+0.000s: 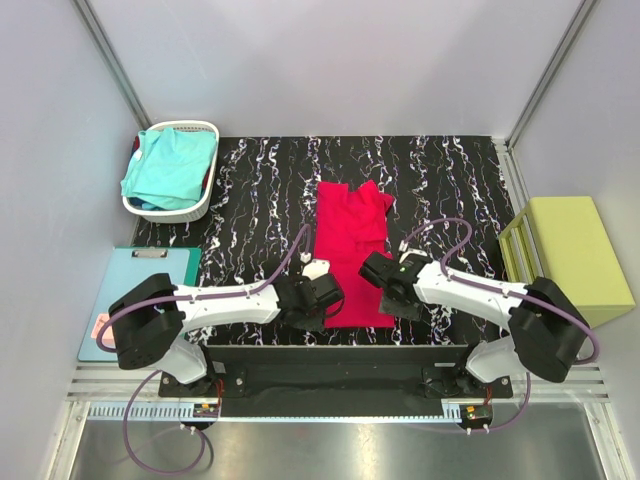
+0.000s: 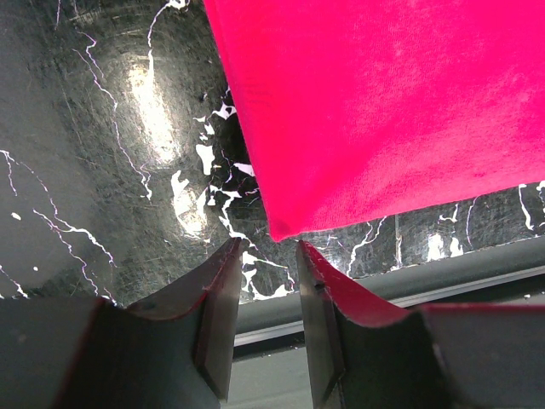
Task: Fold and stack the t-shirts
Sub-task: Grab one side of the 2/3 rectangular tshirt with both arms
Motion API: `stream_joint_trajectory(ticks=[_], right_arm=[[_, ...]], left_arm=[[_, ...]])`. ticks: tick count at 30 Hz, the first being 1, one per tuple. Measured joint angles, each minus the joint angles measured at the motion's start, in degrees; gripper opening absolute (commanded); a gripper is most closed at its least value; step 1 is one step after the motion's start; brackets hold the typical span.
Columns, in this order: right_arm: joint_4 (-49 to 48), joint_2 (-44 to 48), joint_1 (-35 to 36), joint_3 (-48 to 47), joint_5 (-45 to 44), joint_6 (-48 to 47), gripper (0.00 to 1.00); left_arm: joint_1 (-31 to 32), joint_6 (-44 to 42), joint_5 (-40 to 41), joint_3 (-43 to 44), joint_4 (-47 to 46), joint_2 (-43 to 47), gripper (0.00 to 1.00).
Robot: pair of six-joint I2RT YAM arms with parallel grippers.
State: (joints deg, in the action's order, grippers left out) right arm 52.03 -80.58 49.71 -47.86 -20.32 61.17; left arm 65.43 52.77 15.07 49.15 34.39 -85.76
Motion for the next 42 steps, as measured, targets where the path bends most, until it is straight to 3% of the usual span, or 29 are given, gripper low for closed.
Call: stream_joint_trajectory(ticks=[14,18,24,31,36,42], right_arm=[[-3.8,-3.8,0.1,2.2,2.6,0.3,0.52],[-4.8,-4.6,0.1,2.1,3.5,0.2,0.43],[-6.6,-4.8,0.1,2.1,4.6,0.1,0.21],[-7.5,-4.9,0.1,2.1,5.0,0.2,0.20],[-7.7,-4.9,0.1,2.2,5.1,0.3,0.11],[-7.9,-4.8,0.1,2.4,5.2,0.5,0.08]], left_arm=[[0.0,0.0,0.0,0.0,0.0,0.0,0.36],[0.0,0.0,0.0,0.0,0.0,0.0,0.36],[0.0,0.2,0.0,0.0,0.0,0.0,0.36],[0.0,0.3,0.0,0.0,0.0,0.0,0.36],[0.0,0.4,0.0,0.0,0.0,0.0,0.36],[0.0,0.7,0.0,0.0,0.0,0.0,0.34]])
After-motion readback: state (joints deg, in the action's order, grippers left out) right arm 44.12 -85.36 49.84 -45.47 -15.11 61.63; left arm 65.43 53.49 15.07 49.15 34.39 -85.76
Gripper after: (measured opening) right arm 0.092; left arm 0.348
